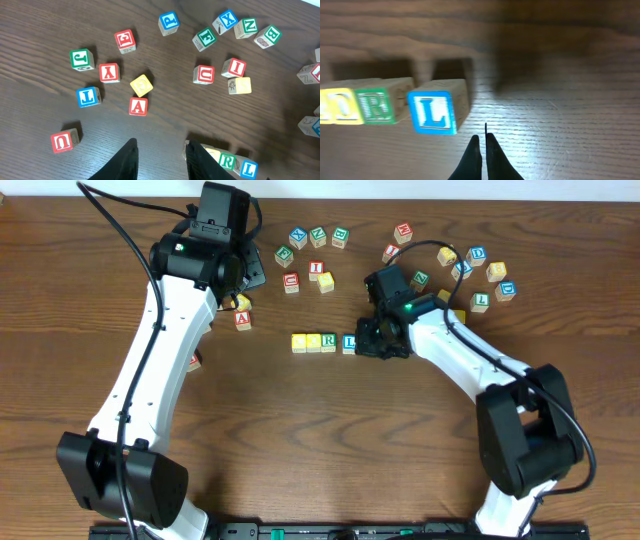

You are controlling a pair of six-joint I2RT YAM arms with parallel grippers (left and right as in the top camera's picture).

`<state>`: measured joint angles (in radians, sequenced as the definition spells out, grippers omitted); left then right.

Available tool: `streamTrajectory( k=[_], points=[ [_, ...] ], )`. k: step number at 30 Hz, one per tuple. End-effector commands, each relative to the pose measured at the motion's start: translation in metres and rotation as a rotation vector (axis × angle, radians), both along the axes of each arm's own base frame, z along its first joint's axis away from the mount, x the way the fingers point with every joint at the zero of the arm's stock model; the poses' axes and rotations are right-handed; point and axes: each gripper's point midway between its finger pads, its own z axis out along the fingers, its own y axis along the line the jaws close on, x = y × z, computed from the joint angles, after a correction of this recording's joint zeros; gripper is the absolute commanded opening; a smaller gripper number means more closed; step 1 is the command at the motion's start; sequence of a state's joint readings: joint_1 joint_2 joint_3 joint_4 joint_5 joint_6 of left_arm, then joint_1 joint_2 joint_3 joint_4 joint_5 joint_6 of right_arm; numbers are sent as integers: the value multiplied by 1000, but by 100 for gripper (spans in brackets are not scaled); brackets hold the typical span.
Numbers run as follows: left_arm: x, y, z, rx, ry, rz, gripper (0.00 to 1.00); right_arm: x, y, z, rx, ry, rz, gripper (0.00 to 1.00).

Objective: Spell out CORL
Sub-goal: 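Lower the right gripper to the right side of the L block, then push the L block leftward against the R block with the right gripper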

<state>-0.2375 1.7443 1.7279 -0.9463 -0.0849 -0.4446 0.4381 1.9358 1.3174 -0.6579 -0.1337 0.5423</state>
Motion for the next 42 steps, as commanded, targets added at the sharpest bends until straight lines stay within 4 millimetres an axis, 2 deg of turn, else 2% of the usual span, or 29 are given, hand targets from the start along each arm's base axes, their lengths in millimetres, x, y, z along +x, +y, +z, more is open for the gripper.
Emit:
streamTrajectory(
  k=[1, 10, 27, 42],
  points=[
    [-2, 4, -4, 16, 14, 6, 32, -3, -2, -10, -8, 29, -29, 1],
    [-2, 4, -4, 16, 14, 6, 31, -7, 4, -28, 14, 77, -35, 1],
    [-4, 4, -5, 18, 21, 6, 32, -2, 21, -25, 61, 45, -5, 4],
    [-4, 4, -5, 18, 22, 6, 31, 2, 17, -26, 53, 36, -17, 1]
  ],
)
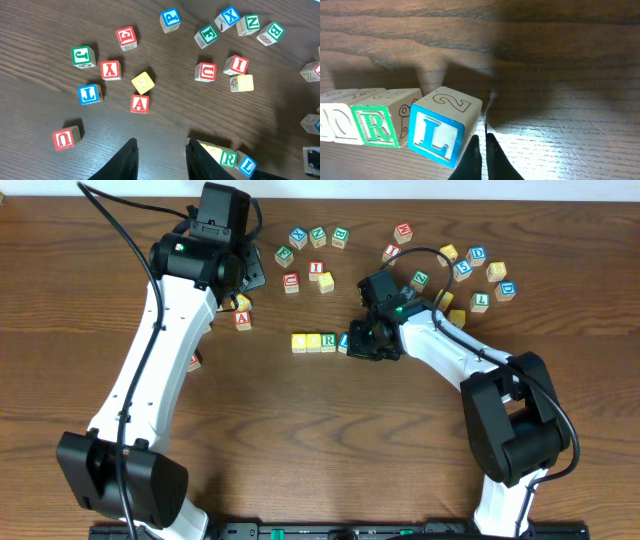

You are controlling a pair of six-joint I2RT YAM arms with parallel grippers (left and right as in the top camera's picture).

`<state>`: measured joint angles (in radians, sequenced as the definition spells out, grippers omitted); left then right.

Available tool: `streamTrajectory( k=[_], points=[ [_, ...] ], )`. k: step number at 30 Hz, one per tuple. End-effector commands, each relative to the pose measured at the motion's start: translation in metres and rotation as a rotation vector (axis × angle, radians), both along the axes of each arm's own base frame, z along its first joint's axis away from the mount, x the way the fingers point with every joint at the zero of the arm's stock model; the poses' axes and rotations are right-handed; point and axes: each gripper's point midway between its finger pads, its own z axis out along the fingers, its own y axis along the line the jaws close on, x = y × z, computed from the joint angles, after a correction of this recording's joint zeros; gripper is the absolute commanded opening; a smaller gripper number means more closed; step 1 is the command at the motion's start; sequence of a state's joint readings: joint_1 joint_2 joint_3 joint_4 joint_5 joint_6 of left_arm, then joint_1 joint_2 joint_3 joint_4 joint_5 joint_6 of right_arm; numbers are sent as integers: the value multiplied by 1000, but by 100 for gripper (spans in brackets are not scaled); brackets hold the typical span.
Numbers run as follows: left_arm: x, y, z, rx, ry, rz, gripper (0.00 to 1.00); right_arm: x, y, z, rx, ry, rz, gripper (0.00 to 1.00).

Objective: Spell out CORL
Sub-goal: 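Push the L block leftward against the R block with the right gripper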

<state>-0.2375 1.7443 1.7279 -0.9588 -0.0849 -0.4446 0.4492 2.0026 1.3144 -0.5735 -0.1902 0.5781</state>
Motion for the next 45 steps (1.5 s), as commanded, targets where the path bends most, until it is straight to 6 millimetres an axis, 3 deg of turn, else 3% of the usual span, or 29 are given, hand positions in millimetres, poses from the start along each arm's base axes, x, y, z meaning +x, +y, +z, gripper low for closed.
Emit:
streamTrajectory(
  k=[1, 16, 45],
  points=[
    [-1, 3, -4, 15, 10, 5, 32, -2, -1, -6, -12, 15, -12, 1],
    [-1, 3, -4, 16, 9, 6, 31, 17, -10, -4, -64, -66, -82, 1],
    [-1, 3, -4, 15, 9, 6, 31, 25, 7, 2, -17, -117, -63, 1]
  ],
)
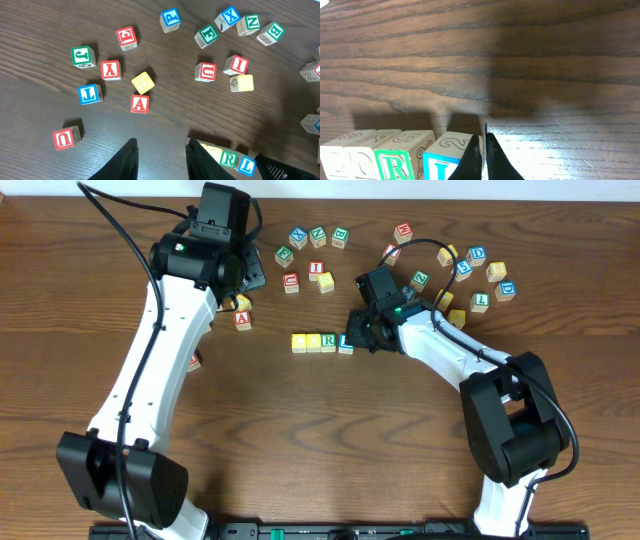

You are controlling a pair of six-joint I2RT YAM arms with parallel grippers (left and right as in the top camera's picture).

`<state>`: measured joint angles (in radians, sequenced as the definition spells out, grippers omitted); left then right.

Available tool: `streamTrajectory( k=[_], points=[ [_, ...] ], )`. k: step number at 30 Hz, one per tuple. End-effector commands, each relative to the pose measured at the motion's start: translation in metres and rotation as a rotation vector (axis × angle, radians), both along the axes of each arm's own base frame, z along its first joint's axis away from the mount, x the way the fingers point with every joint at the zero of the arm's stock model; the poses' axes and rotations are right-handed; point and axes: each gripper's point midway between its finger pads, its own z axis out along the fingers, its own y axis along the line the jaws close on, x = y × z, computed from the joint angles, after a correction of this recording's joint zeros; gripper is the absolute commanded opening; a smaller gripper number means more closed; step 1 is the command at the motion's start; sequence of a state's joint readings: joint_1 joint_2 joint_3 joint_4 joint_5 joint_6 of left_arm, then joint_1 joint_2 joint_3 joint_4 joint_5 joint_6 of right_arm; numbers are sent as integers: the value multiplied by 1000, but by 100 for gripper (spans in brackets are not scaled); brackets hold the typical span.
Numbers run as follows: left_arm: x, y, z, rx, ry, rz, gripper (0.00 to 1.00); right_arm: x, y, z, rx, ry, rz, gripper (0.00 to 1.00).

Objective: Spell out CORL
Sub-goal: 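Push the L block leftward against the R block with the right gripper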

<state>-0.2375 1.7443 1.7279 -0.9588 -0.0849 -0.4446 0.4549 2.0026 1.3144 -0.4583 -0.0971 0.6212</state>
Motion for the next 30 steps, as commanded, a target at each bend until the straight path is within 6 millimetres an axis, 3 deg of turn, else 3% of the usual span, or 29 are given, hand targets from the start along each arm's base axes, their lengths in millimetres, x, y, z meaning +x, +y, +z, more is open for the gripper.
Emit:
streamTrajectory(
  k=[1, 12, 19, 30],
  points=[
    [-1, 3, -4, 15, 9, 6, 31, -4, 7, -6, 1, 11, 4, 1],
    [-1, 3, -4, 15, 9, 6, 31, -3, 4, -6, 9, 20, -21, 1],
    [-1, 3, -4, 16, 9, 5, 31, -15, -5, -12, -16, 81, -40, 1],
    [-1, 3, -4, 16, 9, 5, 31, -20, 3, -16, -3, 98, -34, 1]
  ],
)
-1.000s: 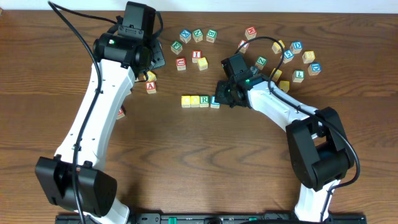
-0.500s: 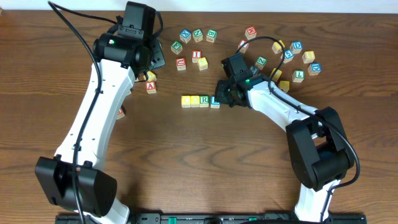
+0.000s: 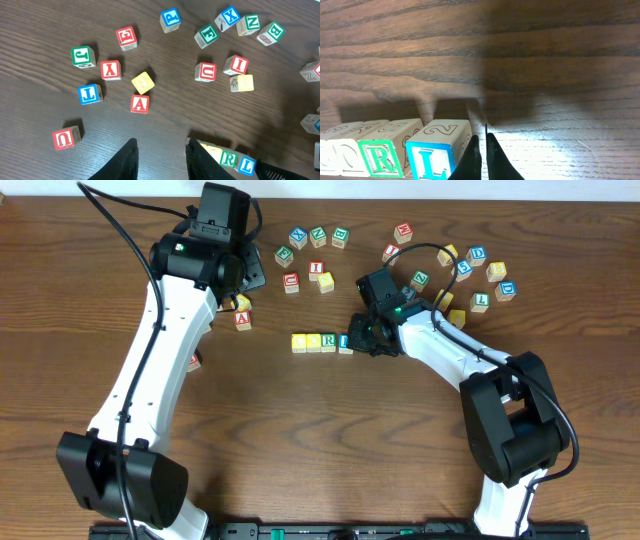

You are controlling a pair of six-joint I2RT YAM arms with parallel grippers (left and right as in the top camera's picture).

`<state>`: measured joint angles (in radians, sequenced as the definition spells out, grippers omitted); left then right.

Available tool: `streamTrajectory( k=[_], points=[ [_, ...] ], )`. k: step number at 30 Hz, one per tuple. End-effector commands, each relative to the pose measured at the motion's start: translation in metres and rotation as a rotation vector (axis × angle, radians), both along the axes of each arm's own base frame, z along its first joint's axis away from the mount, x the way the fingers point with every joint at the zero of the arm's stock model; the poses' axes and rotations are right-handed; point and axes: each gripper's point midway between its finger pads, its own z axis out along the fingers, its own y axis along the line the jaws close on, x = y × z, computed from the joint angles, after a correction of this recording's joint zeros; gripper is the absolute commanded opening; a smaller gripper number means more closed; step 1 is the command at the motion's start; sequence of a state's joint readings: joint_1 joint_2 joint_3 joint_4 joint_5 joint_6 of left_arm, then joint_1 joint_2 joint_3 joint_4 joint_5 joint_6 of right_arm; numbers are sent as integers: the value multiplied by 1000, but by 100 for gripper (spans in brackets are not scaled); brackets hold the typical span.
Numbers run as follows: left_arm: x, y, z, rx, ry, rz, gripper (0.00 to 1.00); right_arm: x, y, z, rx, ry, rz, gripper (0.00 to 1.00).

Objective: Spell out CORL
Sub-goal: 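Push the L block leftward against the R block with the right gripper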

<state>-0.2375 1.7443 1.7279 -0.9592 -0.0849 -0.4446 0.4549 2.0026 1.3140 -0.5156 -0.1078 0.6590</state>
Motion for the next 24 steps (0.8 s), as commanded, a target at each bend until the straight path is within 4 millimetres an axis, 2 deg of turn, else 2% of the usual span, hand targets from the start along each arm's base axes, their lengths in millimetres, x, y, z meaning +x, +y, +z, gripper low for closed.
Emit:
streamTrajectory(
  k=[1, 4, 24],
  points=[
    [-1, 3, -4, 15, 9, 6, 31, -8, 9, -13, 11, 39, 2, 1],
    [-1, 3, -4, 16, 9, 5, 31, -9, 17, -20, 48, 58, 17, 1],
    [-1, 3, -4, 16, 9, 6, 31, -5, 20, -18, 60, 37, 22, 1]
  ],
)
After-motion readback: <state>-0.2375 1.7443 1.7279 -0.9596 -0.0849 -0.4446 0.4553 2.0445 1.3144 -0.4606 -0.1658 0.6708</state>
